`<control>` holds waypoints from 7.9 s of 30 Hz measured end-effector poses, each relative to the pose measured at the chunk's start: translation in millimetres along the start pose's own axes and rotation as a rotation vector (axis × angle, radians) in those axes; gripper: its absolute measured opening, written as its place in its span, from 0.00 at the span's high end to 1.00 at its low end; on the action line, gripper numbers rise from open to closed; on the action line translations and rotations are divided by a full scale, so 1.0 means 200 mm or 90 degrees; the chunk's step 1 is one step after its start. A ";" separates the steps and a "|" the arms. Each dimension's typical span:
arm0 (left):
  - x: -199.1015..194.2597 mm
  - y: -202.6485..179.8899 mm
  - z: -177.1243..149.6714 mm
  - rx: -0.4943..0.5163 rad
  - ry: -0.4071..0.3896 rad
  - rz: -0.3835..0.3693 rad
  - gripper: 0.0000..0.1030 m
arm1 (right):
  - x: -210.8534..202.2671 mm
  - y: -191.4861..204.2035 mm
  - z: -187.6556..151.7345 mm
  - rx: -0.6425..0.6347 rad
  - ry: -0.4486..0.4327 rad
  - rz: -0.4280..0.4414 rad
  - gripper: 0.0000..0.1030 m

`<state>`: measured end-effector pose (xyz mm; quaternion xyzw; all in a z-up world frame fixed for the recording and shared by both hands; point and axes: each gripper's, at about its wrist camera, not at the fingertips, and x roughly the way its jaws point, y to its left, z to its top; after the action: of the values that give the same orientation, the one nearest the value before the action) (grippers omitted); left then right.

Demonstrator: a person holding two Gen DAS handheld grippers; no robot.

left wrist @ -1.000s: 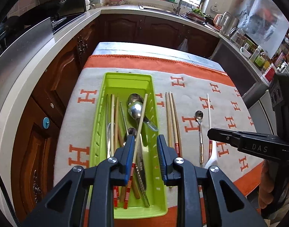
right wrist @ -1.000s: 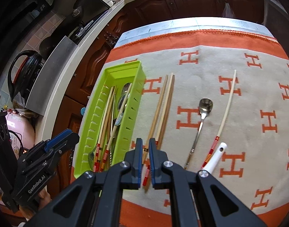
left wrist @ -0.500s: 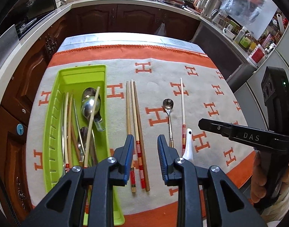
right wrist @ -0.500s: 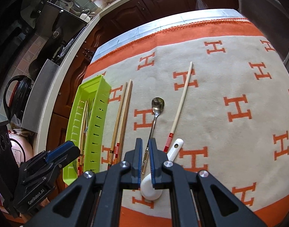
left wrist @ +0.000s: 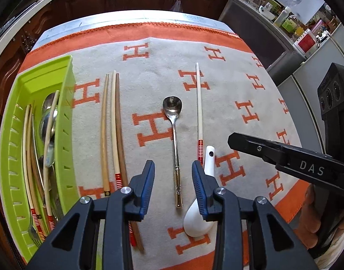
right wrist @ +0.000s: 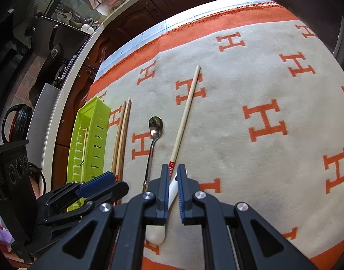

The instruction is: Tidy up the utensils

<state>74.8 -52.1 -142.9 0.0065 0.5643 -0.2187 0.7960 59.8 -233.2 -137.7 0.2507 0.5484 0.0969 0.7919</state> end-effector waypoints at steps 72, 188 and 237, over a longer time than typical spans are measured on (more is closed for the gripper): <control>0.19 0.12 0.20 -0.027 -0.036 0.046 0.72 | 0.17 -0.02 0.11 -0.029 -0.063 -0.117 0.95; 0.17 0.03 0.11 -0.012 -0.059 0.053 0.92 | 0.15 0.07 -0.01 -0.064 -0.039 0.023 0.95; -0.77 0.66 -0.23 -0.088 -0.172 0.178 1.00 | 0.26 0.98 -0.07 -0.171 0.052 0.171 0.95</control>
<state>39.6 131.9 -53.1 0.0004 0.4596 -0.0659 0.8857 89.4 -39.8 -85.2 0.2094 0.5234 0.2844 0.7754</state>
